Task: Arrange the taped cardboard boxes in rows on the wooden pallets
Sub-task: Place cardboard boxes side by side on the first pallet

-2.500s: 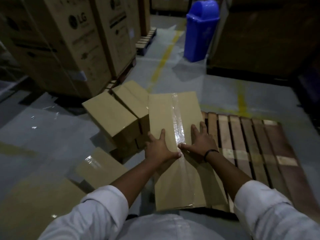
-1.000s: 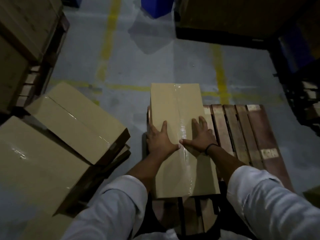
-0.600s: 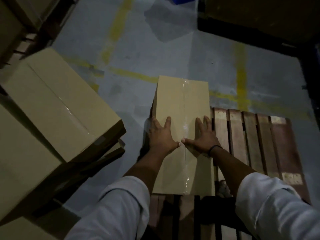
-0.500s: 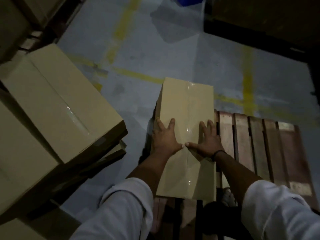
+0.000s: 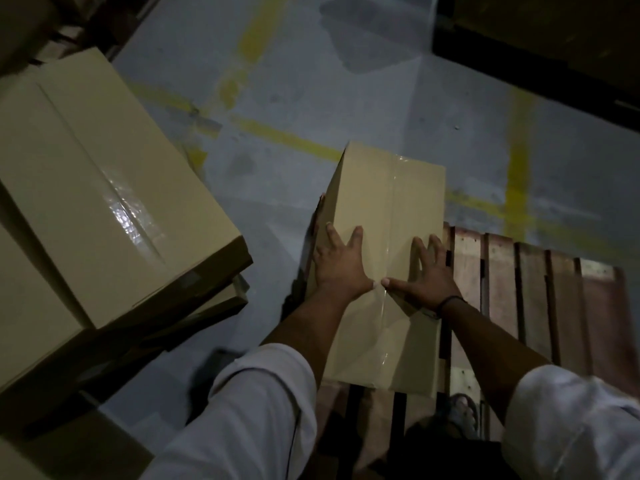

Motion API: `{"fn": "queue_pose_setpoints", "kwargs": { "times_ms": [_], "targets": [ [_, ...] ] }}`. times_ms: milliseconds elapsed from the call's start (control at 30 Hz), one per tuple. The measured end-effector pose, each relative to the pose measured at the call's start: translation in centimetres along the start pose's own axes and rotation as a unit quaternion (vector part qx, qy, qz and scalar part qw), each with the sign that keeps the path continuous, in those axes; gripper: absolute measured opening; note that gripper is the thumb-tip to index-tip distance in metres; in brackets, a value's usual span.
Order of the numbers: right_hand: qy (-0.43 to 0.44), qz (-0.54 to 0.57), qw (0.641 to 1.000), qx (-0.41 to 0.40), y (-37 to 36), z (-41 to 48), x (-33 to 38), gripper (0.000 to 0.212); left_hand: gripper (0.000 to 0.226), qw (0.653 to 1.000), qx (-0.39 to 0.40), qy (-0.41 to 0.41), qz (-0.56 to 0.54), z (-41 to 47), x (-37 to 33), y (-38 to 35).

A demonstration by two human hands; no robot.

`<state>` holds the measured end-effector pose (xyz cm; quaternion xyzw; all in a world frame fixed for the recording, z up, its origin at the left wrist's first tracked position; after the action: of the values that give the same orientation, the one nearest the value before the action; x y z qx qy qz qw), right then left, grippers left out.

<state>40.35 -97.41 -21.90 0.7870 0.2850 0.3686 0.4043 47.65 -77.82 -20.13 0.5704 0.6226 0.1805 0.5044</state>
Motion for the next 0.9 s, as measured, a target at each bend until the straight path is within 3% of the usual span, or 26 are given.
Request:
{"fn": "queue_pose_setpoints", "kwargs": {
  "times_ms": [900],
  "targets": [
    [-0.025, -0.024, 0.999, 0.008, -2.8, 3.0, 0.3, 0.125, 0.114, 1.0, -0.002, -0.001, 0.025, 3.0, 1.9, -2.5]
  ]
}}
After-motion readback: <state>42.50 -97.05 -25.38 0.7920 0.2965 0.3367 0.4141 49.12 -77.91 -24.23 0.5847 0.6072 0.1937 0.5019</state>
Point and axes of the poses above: each hand's wrist, its own z-axis towards the middle knuckle, its own y-axis out of the back of the hand, x = y × z, the point moved 7 cm from there along z, towards the middle knuckle, and after that the axes turned 6 degrees about -x, right-handed, at the moved point
